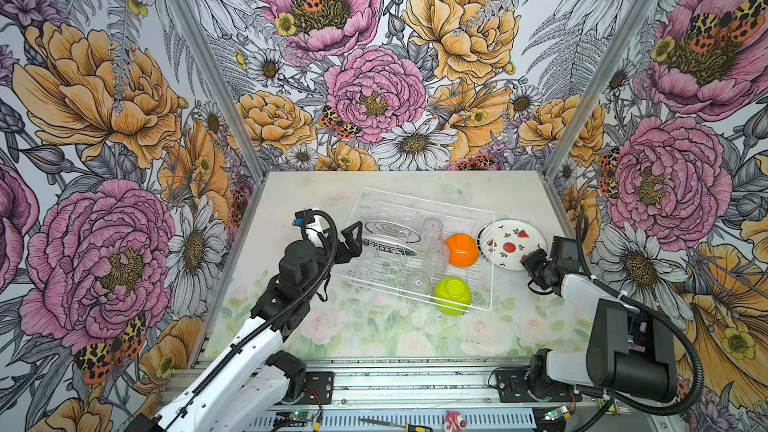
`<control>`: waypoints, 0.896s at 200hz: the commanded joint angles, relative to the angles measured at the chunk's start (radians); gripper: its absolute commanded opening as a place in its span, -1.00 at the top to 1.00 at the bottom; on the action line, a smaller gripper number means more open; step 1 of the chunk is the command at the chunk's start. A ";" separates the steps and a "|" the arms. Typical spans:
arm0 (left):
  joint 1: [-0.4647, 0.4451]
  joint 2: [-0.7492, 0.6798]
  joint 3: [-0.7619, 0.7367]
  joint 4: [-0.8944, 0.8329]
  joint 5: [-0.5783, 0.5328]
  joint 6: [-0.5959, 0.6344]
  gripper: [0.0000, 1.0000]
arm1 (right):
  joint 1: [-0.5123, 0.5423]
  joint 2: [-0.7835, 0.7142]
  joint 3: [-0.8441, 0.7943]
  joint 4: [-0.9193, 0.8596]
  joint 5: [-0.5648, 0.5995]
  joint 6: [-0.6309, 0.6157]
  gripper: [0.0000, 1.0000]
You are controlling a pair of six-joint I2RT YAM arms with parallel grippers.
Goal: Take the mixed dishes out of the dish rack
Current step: 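Lower the watermelon plate onto the red-and-green plate on the table, then open the right gripper to release the watermelon plate onto the stack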
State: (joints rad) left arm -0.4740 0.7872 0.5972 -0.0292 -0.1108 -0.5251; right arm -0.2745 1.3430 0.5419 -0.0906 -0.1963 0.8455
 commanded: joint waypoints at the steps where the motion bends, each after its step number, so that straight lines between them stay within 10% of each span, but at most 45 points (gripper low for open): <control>1: -0.003 0.011 0.043 -0.045 -0.012 0.013 -0.97 | 0.005 -0.005 0.032 0.056 -0.057 -0.013 -0.01; 72: 0.004 -0.006 0.133 -0.335 -0.011 0.059 -0.97 | 0.001 -0.143 0.017 0.044 -0.107 -0.073 -0.78; 179: -0.008 -0.045 0.140 -0.486 0.092 0.038 -0.97 | 0.121 -0.203 0.081 -0.008 -0.203 -0.143 -0.81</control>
State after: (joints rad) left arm -0.4740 0.7738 0.7036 -0.4740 -0.0769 -0.4908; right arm -0.2146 1.1835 0.5617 -0.1238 -0.3458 0.7372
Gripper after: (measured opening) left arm 0.986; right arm 0.903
